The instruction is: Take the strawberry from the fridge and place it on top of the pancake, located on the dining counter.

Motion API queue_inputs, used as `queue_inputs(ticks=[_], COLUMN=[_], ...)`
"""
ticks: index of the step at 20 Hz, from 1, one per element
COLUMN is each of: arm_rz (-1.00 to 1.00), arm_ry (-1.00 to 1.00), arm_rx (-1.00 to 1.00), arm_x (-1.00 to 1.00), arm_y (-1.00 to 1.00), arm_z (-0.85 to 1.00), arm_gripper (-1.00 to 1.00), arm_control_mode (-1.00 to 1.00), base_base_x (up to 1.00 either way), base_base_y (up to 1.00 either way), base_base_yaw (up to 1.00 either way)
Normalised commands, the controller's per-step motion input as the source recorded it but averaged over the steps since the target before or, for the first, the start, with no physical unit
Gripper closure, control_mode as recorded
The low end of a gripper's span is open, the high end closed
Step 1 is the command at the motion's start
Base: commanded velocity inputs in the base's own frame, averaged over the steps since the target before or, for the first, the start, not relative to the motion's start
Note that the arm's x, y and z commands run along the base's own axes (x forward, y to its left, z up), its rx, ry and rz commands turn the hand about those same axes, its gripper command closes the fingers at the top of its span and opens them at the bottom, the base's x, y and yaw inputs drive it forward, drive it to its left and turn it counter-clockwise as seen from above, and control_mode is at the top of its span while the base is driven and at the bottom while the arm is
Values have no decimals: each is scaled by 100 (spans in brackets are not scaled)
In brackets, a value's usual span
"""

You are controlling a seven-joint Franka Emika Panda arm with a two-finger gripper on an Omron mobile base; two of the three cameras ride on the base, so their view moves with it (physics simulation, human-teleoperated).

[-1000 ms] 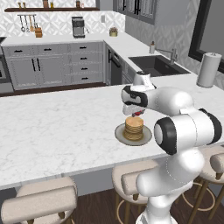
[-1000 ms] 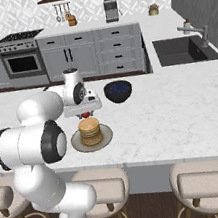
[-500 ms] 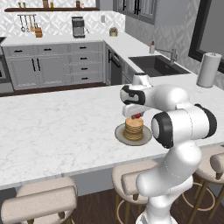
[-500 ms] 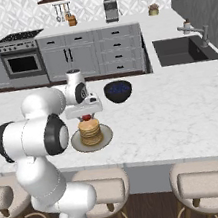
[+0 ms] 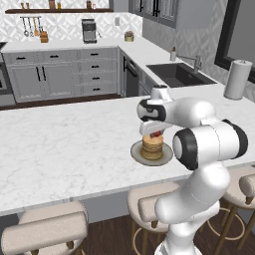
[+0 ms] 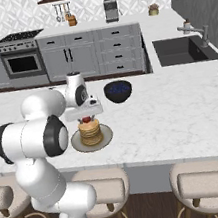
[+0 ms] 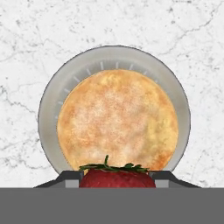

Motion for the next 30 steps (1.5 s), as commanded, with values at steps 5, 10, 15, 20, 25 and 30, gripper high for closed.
queue_inputs(ticks=[5, 10, 15, 20, 25, 30], arm_rz=[0, 0, 0, 0, 0, 0], arm_ry=[-1, -5, -11, -2, 0, 0], arm_rx=[0, 0, 0, 0, 0, 0], arm_x=[0, 0, 0, 0, 0, 0], arm_y=[0, 0, 0, 0, 1, 0], arm_z=[-24, -17, -5, -1, -3, 0], arm_gripper=[100, 100, 100, -100, -100, -100], arm_control_mode=[-100, -100, -100, -100, -100, -100], base_base_x=[0, 0, 0, 0, 0, 0], base_base_y=[0, 0, 0, 0, 0, 0], base_base_yaw=[0, 0, 0, 0, 0, 0])
